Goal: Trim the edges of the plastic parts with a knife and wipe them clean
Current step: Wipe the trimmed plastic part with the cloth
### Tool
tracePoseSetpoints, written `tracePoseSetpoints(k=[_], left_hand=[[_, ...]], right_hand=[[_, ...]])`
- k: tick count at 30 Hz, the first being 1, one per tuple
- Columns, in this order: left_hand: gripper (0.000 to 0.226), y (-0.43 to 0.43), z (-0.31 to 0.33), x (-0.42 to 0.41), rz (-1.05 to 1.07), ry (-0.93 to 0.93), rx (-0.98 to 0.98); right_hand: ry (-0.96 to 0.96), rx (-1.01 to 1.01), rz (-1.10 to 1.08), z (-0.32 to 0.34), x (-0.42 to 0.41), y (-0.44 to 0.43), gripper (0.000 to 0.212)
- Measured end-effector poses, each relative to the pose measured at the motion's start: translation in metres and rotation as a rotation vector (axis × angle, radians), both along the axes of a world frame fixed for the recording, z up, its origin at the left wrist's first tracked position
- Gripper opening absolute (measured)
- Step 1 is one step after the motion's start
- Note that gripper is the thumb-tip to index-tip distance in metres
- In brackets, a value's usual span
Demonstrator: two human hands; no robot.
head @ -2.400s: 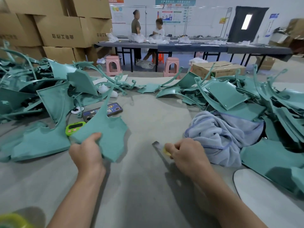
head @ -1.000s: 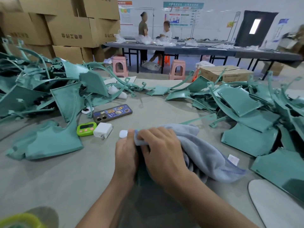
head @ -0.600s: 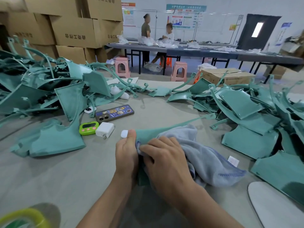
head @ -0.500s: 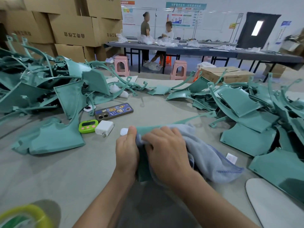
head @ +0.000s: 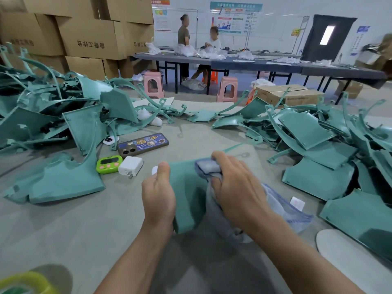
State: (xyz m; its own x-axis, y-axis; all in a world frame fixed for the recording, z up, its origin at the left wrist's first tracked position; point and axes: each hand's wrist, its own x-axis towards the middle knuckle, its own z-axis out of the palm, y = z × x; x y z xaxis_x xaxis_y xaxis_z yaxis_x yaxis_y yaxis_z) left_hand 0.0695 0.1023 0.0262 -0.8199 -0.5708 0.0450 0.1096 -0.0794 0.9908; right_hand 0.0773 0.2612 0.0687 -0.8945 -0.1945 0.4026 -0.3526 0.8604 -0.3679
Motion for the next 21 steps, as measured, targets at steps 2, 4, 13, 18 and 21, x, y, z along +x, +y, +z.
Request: tracePoseSetpoints(k=[2, 4, 13, 18, 21], left_hand=[[0.052, -0.003, 0.0, -0.001, 0.002, 0.032, 0.047], [0.047, -0.006, 0.002, -0.003, 0.025, 0.058, 0.068], [0.052, -0.004, 0.017, 0.007, -0.013, 0.033, 0.215], [0.048, -0.005, 0.015, 0.008, -0.013, 0.054, 0.134], [0.052, -0.009, 0.013, 0.01, 0.048, 0.1, -0.097]], right_hand=[[0.135, -0.096, -0.104, 0.017, 0.002, 0.006, 0.022], [0.287, -0.043, -0.073, 0.034, 0.011, 0.0, 0.013], [0.129, 0.303, 0.194, 0.033, 0.018, -0.056, 0.023], [0.163, 0.358, 0.043, 0.037, -0.009, -0.062, 0.012], [0.15, 0.428, -0.06, 0.037, -0.027, -0.055, 0.02]])
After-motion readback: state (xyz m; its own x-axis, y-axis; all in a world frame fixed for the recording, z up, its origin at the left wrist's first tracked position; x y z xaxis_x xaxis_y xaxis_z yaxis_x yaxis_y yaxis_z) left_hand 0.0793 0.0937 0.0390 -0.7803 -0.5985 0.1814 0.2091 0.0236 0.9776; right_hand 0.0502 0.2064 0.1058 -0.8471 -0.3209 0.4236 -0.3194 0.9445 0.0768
